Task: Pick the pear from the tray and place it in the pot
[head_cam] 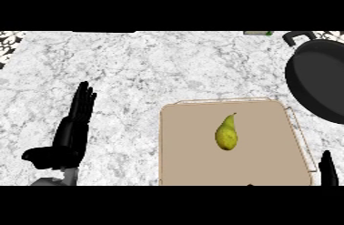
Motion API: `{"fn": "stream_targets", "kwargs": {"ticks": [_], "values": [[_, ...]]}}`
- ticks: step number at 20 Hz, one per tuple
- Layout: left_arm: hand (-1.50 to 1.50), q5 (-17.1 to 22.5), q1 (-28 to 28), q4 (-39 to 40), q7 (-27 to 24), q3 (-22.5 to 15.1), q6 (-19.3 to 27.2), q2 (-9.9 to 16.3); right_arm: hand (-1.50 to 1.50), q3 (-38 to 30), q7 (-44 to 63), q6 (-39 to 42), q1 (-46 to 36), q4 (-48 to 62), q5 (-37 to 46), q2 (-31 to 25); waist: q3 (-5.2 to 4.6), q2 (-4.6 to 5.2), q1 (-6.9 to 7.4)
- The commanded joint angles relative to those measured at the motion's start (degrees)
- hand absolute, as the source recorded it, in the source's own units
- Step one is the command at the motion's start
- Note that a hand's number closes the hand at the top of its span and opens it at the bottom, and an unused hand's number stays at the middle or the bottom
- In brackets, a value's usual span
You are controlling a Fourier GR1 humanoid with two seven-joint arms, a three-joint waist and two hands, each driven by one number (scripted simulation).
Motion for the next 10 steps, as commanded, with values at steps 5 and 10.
{"fn": "stream_targets", "kwargs": {"ticks": [5,10], "values": [[0.00,-1.14,-0.73,1.71,-1.78,-0.85,-0.88,-0.99,-1.50,4.57,31.29,17.27,-4.64,-6.38,15.42,-1.50,0.08,0.24,1.28],[0.00,-0.53,0.17,0.60,-0.88,1.26,-1.35,-0.29,-1.50,7.01,47.53,26.63,-19.76,-3.89,22.33,4.87,0.34,-0.32,0.84]]}}
